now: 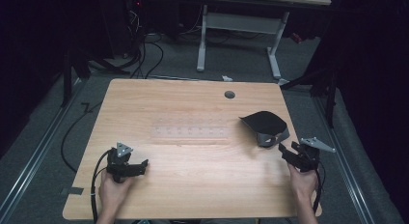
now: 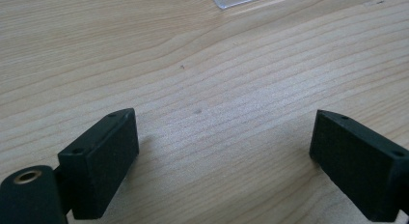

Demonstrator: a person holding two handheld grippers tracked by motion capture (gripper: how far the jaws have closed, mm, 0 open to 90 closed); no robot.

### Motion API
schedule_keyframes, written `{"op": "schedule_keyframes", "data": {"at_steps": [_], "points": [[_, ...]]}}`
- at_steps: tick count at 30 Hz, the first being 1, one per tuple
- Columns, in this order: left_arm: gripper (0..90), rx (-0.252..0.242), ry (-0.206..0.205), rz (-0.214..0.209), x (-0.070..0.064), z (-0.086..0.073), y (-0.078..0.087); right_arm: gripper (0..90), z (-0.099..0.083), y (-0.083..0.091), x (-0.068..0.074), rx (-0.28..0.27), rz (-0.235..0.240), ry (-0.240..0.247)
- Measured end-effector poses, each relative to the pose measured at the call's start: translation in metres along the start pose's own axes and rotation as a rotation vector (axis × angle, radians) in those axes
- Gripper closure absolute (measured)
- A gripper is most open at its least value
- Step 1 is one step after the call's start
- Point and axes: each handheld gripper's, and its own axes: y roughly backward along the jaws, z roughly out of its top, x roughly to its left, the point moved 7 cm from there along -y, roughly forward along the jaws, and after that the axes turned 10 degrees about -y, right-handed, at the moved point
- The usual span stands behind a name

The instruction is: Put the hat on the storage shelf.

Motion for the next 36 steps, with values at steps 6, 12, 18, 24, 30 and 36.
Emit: {"op": "schedule_keyframes", "data": {"at_steps": [6,12,18,24,30,36], "points": [[11.8,-0.002,-0.001,-0.005,-0.001,0.0,0.0,41.5,0.014,-0.005,-0.003,0.007,0.007,0.002],[12.2,-0.002,-0.002,-0.006,-0.001,0.0,0.0,40.3,0.027,-0.011,-0.009,0.002,-0.008,-0.003],[12.5,-0.002,-0.002,-0.007,-0.002,0.0,0.0,38.9,0.036,-0.022,-0.013,0.014,-0.028,0.003],[12.6,-0.003,-0.002,-0.007,-0.002,0.0,0.0,36.7,0.046,-0.037,-0.016,0.033,-0.03,-0.008],[12.7,-0.003,-0.002,-0.007,-0.002,0.0,0.0,35.0,0.056,-0.05,-0.016,0.046,-0.032,-0.013],[12.8,-0.004,-0.001,-0.005,-0.002,0.0,0.0,34.0,0.062,-0.061,-0.023,0.052,-0.027,-0.054]]}}
